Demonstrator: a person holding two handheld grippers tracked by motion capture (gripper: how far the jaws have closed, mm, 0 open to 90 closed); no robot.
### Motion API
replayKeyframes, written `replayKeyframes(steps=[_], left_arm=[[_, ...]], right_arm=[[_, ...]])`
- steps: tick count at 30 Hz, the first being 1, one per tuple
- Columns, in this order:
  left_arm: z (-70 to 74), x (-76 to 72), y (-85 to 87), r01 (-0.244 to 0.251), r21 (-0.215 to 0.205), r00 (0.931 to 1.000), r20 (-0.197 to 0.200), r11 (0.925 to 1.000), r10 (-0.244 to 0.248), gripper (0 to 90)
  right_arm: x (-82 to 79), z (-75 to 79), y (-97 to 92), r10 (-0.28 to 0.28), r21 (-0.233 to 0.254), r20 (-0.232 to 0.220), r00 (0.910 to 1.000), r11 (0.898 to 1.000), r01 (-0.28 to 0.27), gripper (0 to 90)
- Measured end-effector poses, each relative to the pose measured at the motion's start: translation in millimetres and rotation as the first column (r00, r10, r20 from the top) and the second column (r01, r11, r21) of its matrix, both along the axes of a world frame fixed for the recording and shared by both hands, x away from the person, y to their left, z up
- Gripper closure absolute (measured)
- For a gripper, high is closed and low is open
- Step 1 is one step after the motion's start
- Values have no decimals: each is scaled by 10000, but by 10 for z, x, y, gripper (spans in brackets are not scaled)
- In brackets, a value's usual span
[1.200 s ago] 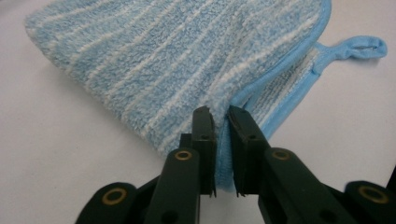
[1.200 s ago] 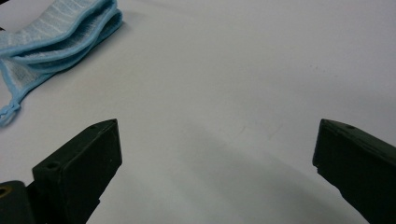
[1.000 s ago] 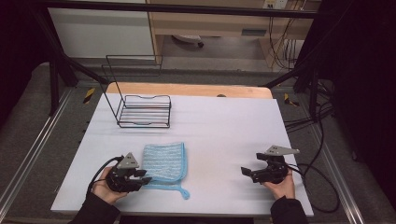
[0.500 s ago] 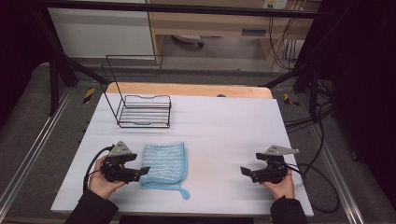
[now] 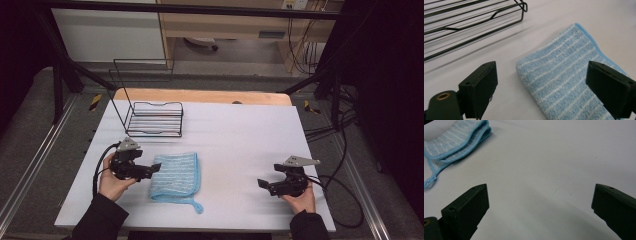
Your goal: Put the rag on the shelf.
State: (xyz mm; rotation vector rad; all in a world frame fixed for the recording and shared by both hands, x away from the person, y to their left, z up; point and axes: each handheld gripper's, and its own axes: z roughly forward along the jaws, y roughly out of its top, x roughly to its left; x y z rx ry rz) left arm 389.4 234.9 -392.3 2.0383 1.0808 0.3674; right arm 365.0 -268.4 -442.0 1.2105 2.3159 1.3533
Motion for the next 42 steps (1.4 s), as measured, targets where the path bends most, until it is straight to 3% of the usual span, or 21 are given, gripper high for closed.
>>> replayKeyframes(steps=[11,16,23,27,36,42], left_arm=[[-95,253,-41,-796,-78,9967,-156,9968,795,137],[-186,316,-28,-1110,-15,9931,-371,9938,1108,250],[-375,375,-33,-1151,179,9891,-899,9932,1162,482],[-434,400,-16,-1127,3,9856,-1265,9936,1118,589],[-504,379,-49,-989,-265,9831,-1574,9947,936,715],[-522,373,-72,-959,-157,9829,-1594,9953,922,735]], right_arm=[[5,-4,1,36,-62,2,10000,10000,-36,17],[6,-7,8,7,-68,-48,10000,10000,-7,17],[9,-14,25,62,-134,-79,10000,9999,-63,19],[16,-21,32,113,-176,-99,9999,9998,-115,19],[15,-19,44,136,-156,-118,9998,9998,-138,19],[27,-7,85,193,-160,-105,9998,9997,-195,20]])
